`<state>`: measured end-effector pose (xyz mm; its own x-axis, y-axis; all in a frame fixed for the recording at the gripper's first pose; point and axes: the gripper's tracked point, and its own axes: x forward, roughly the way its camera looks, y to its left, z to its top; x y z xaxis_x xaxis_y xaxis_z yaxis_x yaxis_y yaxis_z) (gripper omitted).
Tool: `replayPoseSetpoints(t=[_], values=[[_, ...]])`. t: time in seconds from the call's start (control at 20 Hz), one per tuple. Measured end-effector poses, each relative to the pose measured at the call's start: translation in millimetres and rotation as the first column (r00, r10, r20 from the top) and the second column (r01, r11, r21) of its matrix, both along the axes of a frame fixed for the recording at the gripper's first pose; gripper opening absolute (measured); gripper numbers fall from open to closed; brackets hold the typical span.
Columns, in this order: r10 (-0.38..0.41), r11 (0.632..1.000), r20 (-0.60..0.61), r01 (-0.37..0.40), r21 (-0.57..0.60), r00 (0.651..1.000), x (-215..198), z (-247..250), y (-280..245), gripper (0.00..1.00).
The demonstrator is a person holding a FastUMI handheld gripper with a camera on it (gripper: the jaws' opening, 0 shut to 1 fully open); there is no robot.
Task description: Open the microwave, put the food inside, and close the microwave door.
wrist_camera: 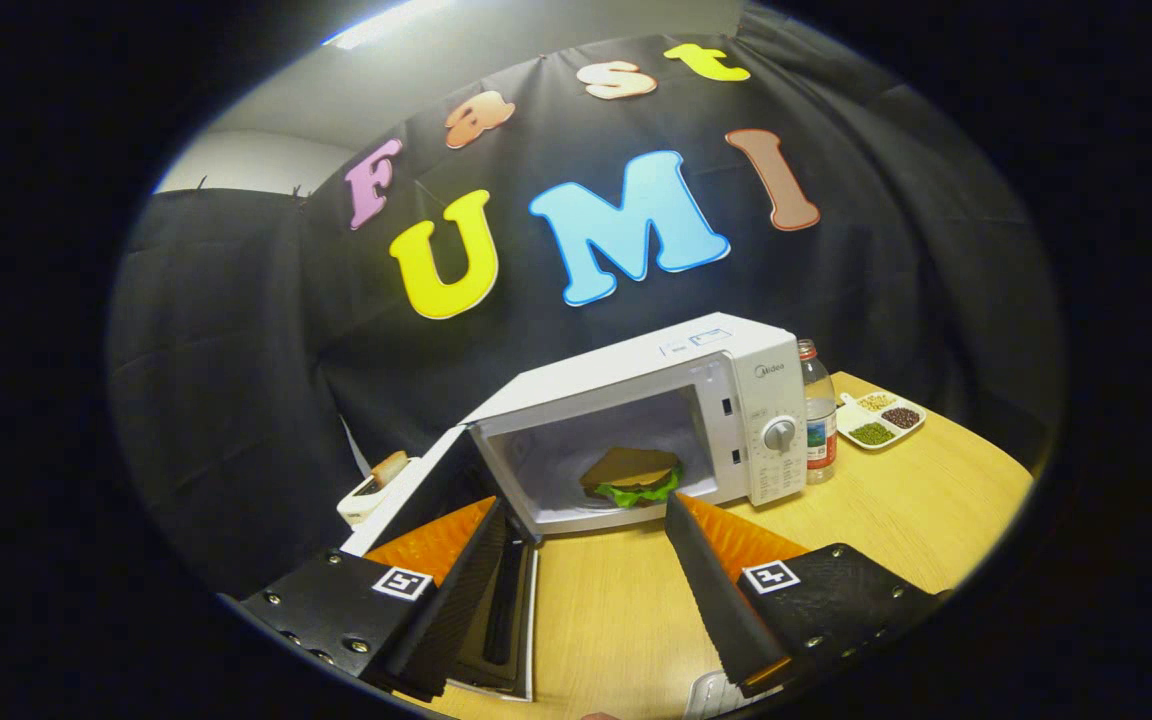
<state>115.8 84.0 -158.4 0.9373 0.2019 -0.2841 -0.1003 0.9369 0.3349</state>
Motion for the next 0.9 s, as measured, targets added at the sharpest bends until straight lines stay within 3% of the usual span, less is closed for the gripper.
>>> replayPoseSetpoints(t=[0.25,0.45,0.9], values=[[0.1,0.994,0.086,-0.096,-0.053,0.991,-43.2,36.7,42.1,0.97],[0.222,0.973,0.142,-0.211,-0.091,0.965,-76.4,60.3,89.4,0.97],[0.433,0.901,0.123,-0.424,-0.088,0.893,-121.6,50.4,180.4,0.97]])
